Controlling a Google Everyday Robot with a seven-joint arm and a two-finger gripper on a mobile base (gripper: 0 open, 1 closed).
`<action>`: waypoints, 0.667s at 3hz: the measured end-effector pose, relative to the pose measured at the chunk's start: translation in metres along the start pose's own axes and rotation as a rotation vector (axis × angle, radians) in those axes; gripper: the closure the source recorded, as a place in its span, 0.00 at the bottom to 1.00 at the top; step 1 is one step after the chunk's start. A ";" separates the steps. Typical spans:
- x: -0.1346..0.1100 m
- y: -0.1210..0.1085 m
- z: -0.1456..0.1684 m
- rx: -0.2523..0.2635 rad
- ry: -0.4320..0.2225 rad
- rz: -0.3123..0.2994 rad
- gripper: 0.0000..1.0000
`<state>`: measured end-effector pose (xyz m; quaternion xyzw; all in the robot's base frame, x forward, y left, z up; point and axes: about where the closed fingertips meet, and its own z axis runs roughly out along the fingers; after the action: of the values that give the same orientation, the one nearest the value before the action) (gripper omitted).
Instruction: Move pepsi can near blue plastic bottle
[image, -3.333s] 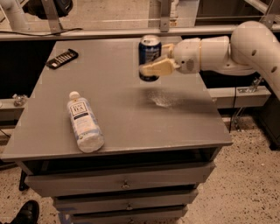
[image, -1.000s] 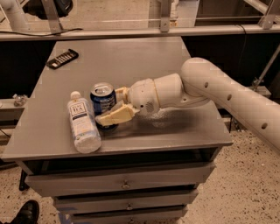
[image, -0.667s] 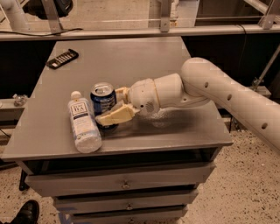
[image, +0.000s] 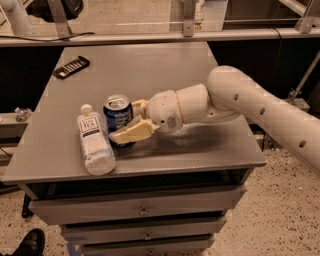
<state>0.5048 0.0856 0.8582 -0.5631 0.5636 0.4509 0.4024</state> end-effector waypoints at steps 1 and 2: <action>0.000 0.000 0.000 0.000 0.000 0.000 0.11; -0.001 -0.001 -0.001 -0.058 0.002 -0.007 0.00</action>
Offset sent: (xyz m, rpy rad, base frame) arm 0.0101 -0.0173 0.0098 0.0070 0.0588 0.3543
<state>0.5058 0.0848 0.8596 -0.5767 0.5489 0.4652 0.3870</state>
